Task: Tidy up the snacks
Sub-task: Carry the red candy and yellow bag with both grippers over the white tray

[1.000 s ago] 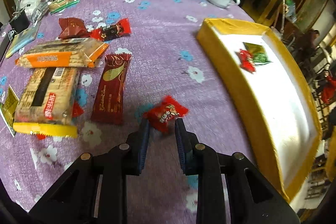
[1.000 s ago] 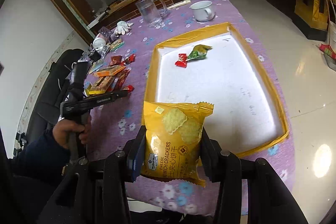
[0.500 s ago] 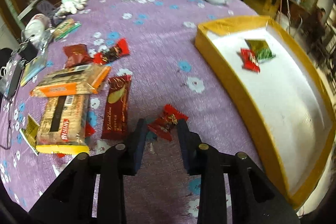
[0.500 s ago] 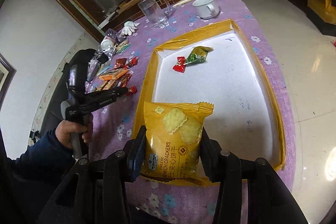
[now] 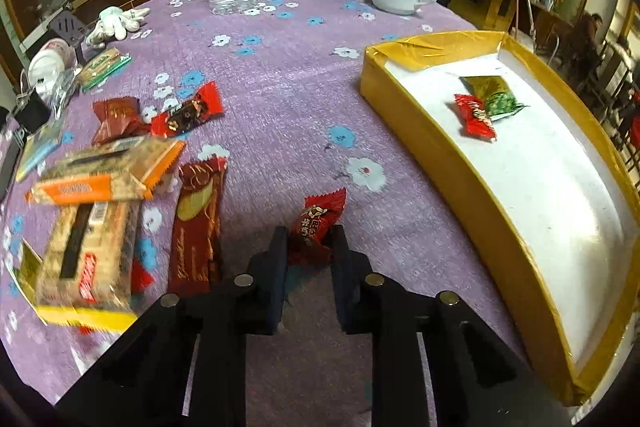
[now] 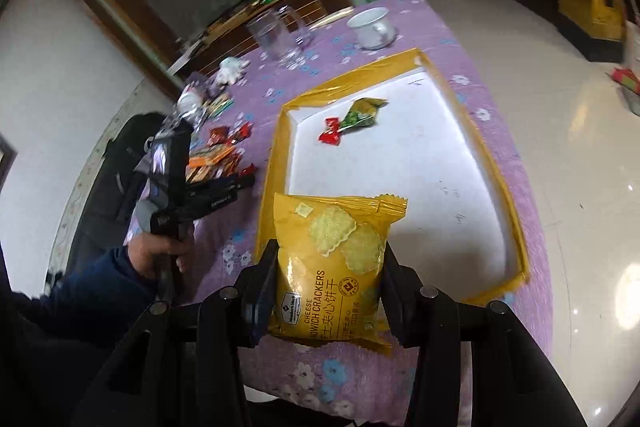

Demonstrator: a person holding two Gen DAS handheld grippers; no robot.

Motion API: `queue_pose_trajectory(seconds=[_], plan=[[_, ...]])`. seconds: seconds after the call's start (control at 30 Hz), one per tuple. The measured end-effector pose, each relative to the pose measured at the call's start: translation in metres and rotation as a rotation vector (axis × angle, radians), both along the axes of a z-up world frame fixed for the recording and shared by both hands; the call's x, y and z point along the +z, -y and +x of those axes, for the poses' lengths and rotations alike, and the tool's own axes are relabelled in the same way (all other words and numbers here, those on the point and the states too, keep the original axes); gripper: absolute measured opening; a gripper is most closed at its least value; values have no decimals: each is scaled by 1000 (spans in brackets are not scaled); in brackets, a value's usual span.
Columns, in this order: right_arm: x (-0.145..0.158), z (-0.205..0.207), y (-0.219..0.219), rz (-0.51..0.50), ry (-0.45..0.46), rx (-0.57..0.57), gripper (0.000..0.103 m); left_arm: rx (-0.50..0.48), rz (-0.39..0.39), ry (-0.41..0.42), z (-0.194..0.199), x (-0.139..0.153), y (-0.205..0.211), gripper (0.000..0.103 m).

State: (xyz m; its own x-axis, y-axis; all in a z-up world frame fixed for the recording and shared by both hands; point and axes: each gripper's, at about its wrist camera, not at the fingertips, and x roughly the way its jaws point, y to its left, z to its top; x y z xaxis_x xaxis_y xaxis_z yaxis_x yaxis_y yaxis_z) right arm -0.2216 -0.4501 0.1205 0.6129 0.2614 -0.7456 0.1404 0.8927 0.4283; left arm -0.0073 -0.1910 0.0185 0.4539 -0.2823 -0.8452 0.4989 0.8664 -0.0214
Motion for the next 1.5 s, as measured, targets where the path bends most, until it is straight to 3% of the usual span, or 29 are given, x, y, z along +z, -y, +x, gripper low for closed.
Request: queue_pose_trajectory(seconds=[0.2,0.53,0.9,1.13,1.5], plan=[[8,-11,-5,11,13,-130,47,-95,-150,-89,-15,9,-7,15],[16,-35,-17,3,43,-282,47,-343,-262,-108,-39,53,29,16],[17,-40,-31,0,82,-354,47,-588,-245,-125,-68,75,94,16],[9,-49,-27,57,85,-393,47,-613,-261,-116,-79,82,95,16],[8,-27,-32,76,39,-347,47,-533,-342,-111,-67,84,72,16]])
